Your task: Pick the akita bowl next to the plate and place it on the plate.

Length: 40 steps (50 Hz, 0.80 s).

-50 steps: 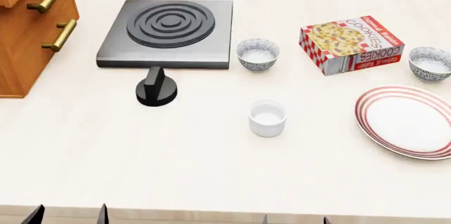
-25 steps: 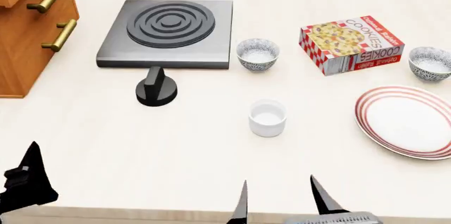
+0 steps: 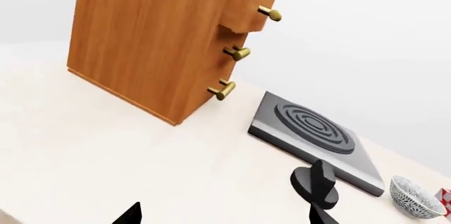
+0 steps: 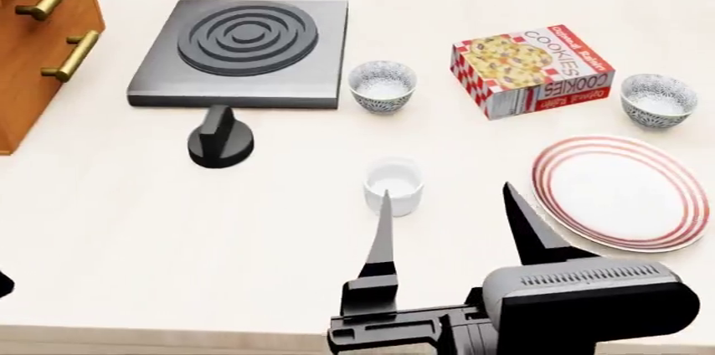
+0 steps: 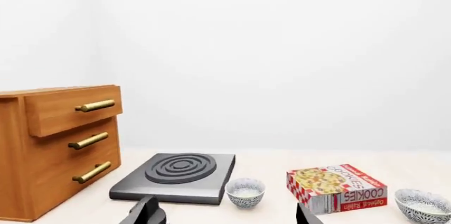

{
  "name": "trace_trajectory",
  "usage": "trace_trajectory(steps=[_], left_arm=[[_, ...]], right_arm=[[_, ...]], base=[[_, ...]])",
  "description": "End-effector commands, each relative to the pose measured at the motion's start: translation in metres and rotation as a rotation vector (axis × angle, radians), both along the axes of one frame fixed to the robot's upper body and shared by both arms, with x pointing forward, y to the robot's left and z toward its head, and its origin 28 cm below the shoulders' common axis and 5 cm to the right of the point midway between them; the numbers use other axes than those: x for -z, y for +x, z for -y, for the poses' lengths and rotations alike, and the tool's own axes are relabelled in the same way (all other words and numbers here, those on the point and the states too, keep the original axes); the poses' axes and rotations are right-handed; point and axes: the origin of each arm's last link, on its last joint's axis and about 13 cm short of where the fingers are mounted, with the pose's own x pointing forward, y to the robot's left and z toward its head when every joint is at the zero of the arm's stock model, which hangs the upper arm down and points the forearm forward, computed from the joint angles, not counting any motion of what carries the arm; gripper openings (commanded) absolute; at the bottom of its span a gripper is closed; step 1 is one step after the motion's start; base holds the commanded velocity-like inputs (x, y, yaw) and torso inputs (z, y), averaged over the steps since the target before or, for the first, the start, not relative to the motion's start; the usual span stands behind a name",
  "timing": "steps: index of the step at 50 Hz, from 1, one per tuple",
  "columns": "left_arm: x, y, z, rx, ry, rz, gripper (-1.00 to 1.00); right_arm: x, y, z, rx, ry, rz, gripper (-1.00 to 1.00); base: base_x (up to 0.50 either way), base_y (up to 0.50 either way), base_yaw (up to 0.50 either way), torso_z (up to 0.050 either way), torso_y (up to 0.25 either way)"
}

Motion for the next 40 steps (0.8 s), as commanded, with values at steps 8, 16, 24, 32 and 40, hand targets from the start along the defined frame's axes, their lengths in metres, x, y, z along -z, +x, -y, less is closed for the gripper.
trace_trajectory(steps=[8, 16, 24, 32, 40], left_arm=[[0.004, 0.0029, -0.0055, -0.035, -0.032, -0.002, 1.0], [0.0037, 0.0025, -0.0054, -0.036, -0.03, -0.002, 1.0], [0.0046, 0.0023, -0.0053, -0.035, -0.025, -0.002, 1.0], [0.0039, 0.0019, -0.0054, -0.035, -0.026, -0.003, 1.0], [0.0044, 0.0021, -0.0056, -0.036, -0.029, -0.004, 1.0]], right_arm=[[-0.005, 0.001, 0.0033, -0.006, 0.016, 0.017, 1.0], [-0.0044, 0.001, 0.003, -0.004, 0.012, 0.013, 1.0], [-0.0038, 0.0009, 0.0036, 0.0, 0.011, 0.011, 1.0], [-0.0036, 0.0009, 0.0033, -0.002, 0.011, 0.01, 1.0], [-0.0045, 0.0002, 0.0035, -0.003, 0.01, 0.012, 1.0]], base=[[0.0, -0.48, 0.0, 0.0, 0.0], [0.0, -0.48, 0.0, 0.0, 0.0], [0.0, -0.49, 0.0, 0.0, 0.0], [0.0, -0.49, 0.0, 0.0, 0.0], [0.0, -0.48, 0.0, 0.0, 0.0]])
